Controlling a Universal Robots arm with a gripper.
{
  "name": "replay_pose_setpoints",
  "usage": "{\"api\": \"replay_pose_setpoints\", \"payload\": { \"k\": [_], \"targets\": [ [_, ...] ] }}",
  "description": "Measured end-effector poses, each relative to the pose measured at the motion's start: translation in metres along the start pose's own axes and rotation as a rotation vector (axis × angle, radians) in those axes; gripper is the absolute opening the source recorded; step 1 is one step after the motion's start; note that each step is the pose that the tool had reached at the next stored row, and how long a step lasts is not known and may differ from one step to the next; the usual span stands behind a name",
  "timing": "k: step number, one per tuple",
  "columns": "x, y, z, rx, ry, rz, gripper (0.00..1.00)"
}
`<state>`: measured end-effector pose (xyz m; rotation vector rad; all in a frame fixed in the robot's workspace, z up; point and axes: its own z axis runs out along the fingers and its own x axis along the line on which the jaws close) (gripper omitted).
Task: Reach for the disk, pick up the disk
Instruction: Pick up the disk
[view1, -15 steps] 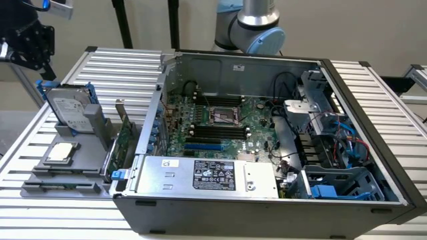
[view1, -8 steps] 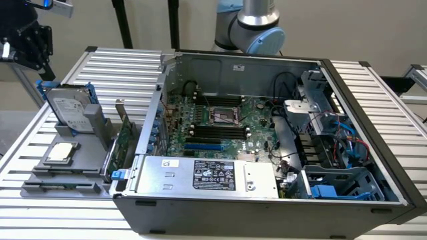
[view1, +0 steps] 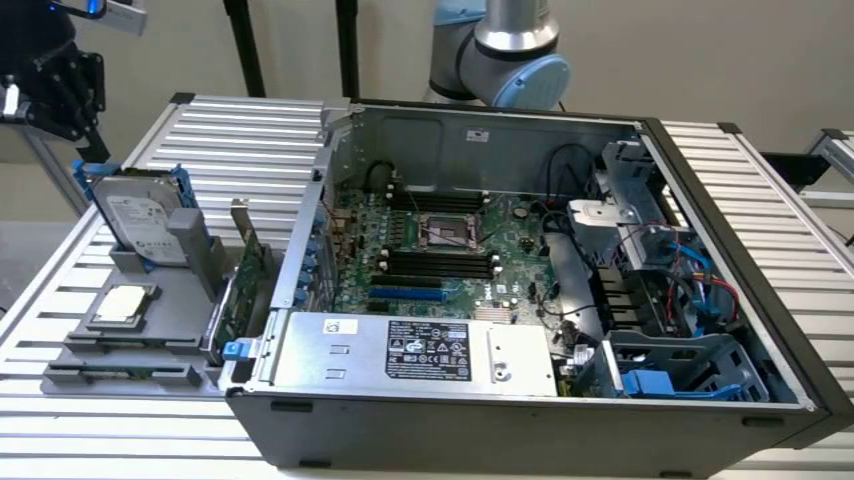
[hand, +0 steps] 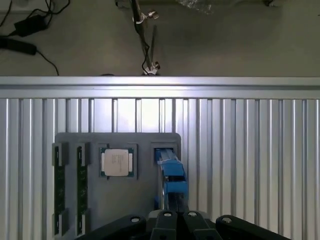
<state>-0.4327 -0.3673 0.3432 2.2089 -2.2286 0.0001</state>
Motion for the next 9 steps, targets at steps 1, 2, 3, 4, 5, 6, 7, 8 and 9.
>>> {"api": "replay_pose_setpoints", "payload": {
  "k": [1,2,3,4,5,6,7,8,9],
  "targets": [
    [-0.0001,0.0000,0.0000,-0.0003,0.0030,0.000,0.11],
    [-0.0002,0.0000,0.0001,-0.0003,0.0050,0.000,0.11],
    [-0.0002,0.0000,0.0001,-0.0003,0.0061,0.000,0.11],
    [-0.0005,0.0000,0.0000,-0.0007,0.0084,0.000,0.11],
    [-0.0006,0.0000,0.0000,-0.0015,0.0110,0.000,0.11],
    [-0.0006,0.0000,0.0001,-0.0015,0.0125,0.000,0.11],
    [-0.0006,0.0000,0.0001,-0.0018,0.0133,0.000,0.12],
    [-0.0006,0.0000,0.0001,-0.0021,0.0137,0.000,0.12],
    [-0.0006,0.0000,0.0001,-0.0024,0.0140,0.000,0.18]
  ]
}}
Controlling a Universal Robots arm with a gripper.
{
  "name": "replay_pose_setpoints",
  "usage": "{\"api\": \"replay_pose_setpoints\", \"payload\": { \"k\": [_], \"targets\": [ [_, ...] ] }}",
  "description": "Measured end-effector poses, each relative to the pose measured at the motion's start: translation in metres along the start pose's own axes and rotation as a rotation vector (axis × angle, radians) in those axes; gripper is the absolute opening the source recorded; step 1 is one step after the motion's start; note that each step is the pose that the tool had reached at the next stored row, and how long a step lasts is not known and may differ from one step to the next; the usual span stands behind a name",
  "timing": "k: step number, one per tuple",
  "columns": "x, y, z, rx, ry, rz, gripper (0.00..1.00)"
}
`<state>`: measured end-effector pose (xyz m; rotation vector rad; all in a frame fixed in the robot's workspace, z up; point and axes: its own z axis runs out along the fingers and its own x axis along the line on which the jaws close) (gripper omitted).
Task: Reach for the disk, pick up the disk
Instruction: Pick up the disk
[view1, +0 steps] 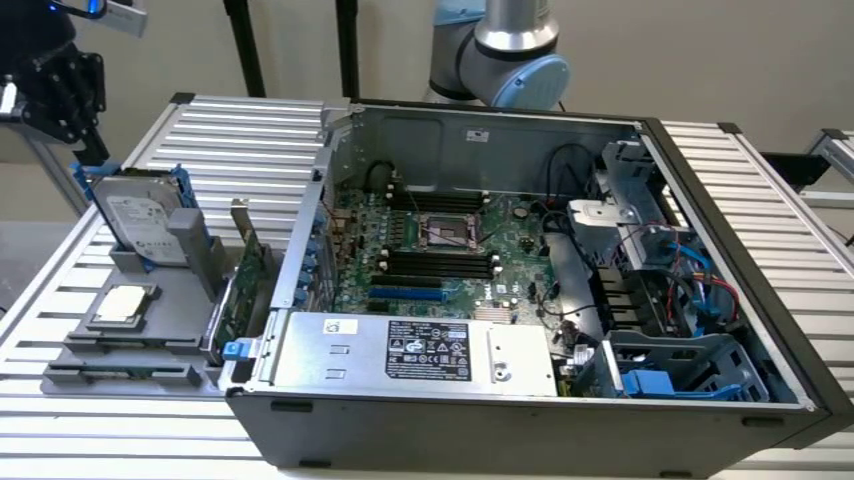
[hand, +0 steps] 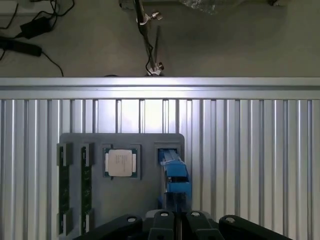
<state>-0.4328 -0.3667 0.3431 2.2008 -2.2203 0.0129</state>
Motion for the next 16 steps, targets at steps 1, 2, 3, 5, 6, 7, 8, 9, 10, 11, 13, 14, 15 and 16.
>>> {"api": "replay_pose_setpoints", "payload": {
  "k": [1,2,3,5,6,7,8,9,10,11,13,14,15,16],
  "targets": [
    [0.000,0.0000,0.0000,-0.0001,0.0001,0.000,0.24],
    [0.000,0.0000,0.0001,-0.0003,0.0002,0.000,0.24],
    [0.000,0.0000,0.0002,-0.0002,0.0006,0.000,0.36],
    [0.000,0.0000,0.0006,-0.0002,0.0015,0.000,0.42],
    [0.000,0.0000,0.0009,-0.0003,0.0019,0.000,0.42],
    [-0.001,-0.0001,0.0014,-0.0004,0.0021,0.000,0.47],
    [-0.001,-0.0001,0.0021,-0.0004,0.0024,0.000,0.47],
    [-0.001,-0.0001,0.0035,-0.0003,0.0027,0.000,0.54],
    [-0.001,-0.0001,0.0054,-0.0005,0.0030,0.000,0.54],
    [-0.001,-0.0001,0.0072,-0.0003,0.0030,0.000,0.54],
    [-0.001,-0.0001,0.0109,-0.0002,0.0033,0.000,0.54],
    [-0.001,-0.0001,0.0126,-0.0003,0.0033,0.000,0.54],
    [-0.001,-0.0001,0.0144,-0.0004,0.0034,0.000,0.54],
    [-0.001,-0.0001,0.0162,-0.0004,0.0034,0.000,0.54]
  ]
}}
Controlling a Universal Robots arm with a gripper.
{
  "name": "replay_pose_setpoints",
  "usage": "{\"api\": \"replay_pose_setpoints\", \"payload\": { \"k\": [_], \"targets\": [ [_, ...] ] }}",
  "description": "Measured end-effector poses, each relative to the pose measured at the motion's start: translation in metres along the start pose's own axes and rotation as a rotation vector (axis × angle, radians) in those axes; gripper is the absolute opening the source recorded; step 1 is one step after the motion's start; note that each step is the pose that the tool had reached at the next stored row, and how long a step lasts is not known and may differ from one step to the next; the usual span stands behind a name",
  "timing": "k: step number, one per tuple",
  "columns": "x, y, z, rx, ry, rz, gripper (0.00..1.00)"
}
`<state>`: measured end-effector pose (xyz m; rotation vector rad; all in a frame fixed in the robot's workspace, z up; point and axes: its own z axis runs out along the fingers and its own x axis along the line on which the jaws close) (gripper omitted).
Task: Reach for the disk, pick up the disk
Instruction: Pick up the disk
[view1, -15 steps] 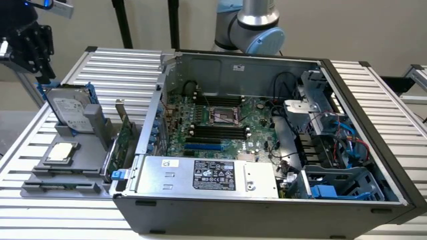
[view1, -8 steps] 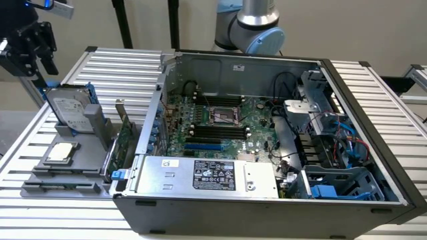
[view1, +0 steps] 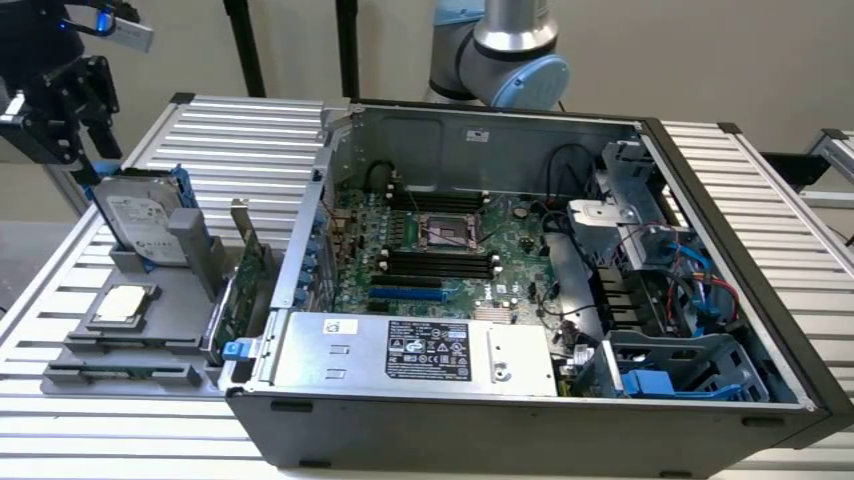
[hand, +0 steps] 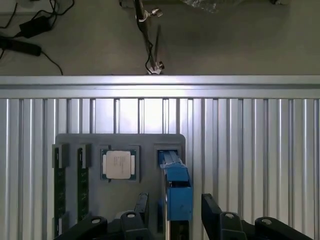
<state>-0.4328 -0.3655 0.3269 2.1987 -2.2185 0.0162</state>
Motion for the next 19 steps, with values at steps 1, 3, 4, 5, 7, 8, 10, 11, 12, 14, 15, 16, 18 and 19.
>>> {"api": "replay_pose_setpoints", "payload": {
  "k": [1,3,4,5,7,8,10,11,12,14,15,16,18,19],
  "targets": [
    [0.000,-0.0001,0.0019,0.0001,0.0000,0.000,0.54],
    [0.000,-0.0001,0.0056,0.0001,0.0000,0.000,0.54],
    [0.000,-0.0001,0.0073,0.0001,0.0000,0.000,0.54],
    [-0.001,-0.0001,0.0092,0.0001,0.0000,0.000,0.54],
    [-0.001,-0.0001,0.0128,0.0001,0.0000,0.000,0.54],
    [-0.001,-0.0001,0.0146,0.0001,0.0000,0.000,0.54],
    [-0.001,-0.0001,0.0182,0.0002,-0.0001,0.000,0.54],
    [-0.001,-0.0001,0.0201,0.0000,0.0000,0.000,0.54],
    [-0.001,-0.0001,0.0219,0.0001,0.0000,0.000,0.54],
    [-0.001,-0.0001,0.0256,0.0001,0.0000,0.000,0.54],
    [-0.001,-0.0002,0.0273,0.0002,-0.0001,0.000,0.54],
    [-0.001,-0.0001,0.0286,0.0002,-0.0005,0.000,0.54],
    [-0.001,0.0000,0.0298,0.0000,-0.0019,0.000,0.54],
    [-0.001,0.0001,0.0299,-0.0001,-0.0028,-0.001,0.54]
  ]
}}
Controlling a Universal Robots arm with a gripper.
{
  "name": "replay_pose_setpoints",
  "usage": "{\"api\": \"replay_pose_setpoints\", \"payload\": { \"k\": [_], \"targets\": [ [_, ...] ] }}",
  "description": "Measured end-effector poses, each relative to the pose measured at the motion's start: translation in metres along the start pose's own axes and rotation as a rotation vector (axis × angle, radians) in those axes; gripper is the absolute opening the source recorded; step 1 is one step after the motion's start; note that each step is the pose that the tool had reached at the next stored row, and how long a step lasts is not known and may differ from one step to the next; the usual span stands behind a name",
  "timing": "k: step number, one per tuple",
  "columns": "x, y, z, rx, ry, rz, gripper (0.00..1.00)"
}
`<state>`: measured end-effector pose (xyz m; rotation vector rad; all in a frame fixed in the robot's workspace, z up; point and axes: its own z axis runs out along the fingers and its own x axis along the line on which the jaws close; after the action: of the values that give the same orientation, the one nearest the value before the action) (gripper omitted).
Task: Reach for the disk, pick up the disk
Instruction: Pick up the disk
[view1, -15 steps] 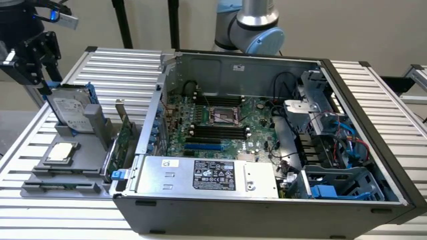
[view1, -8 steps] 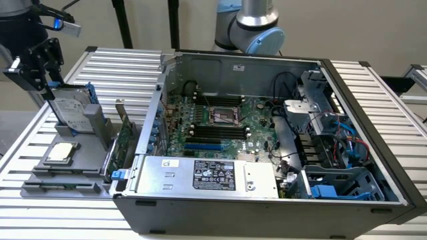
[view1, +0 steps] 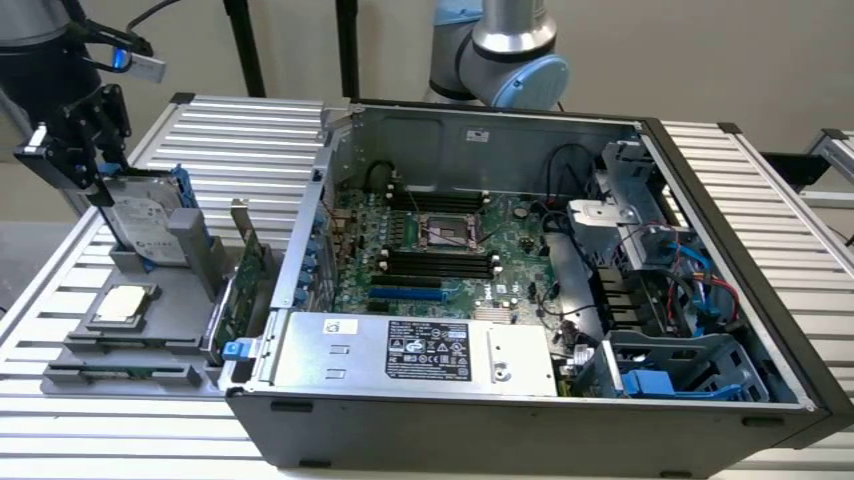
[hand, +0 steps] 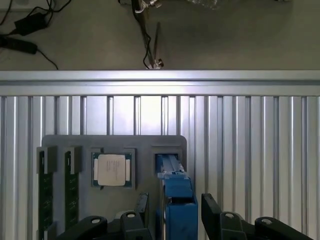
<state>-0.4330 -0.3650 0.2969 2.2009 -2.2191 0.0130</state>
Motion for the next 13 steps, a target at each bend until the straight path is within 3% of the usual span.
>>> {"api": "replay_pose_setpoints", "payload": {
  "k": [6,13],
  "targets": [
    [0.0001,0.0014,0.0011,0.0002,-0.0113,-0.012,0.54],
    [0.0001,0.0026,0.0019,0.0003,-0.0121,-0.020,0.54]
  ]
}}
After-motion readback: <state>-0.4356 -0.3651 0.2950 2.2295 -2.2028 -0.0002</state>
